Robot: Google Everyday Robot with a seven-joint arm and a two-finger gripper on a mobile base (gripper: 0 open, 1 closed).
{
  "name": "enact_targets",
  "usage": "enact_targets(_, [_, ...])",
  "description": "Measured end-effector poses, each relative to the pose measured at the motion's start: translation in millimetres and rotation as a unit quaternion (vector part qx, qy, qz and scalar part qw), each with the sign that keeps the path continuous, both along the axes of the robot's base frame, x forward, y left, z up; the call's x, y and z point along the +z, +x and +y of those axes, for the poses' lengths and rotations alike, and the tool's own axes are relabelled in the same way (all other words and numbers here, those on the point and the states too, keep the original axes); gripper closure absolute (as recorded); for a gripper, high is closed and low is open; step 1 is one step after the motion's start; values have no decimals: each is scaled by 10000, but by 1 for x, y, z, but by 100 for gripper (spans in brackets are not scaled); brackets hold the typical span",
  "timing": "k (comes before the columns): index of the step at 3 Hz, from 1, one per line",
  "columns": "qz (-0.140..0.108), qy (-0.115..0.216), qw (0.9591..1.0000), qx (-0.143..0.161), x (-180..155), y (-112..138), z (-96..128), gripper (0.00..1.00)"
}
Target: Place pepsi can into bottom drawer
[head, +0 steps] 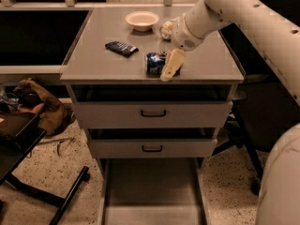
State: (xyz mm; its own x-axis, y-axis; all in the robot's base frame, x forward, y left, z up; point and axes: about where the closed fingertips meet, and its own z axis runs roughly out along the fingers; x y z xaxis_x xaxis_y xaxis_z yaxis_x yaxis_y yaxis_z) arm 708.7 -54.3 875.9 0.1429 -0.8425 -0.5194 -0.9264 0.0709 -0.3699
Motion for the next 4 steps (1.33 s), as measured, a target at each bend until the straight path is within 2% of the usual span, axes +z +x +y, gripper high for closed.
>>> enact_targets(1, [132,62,9999,36,-8,2,3,18])
enact_targets(4, [184,55,9998,29,-10,-3,4,88])
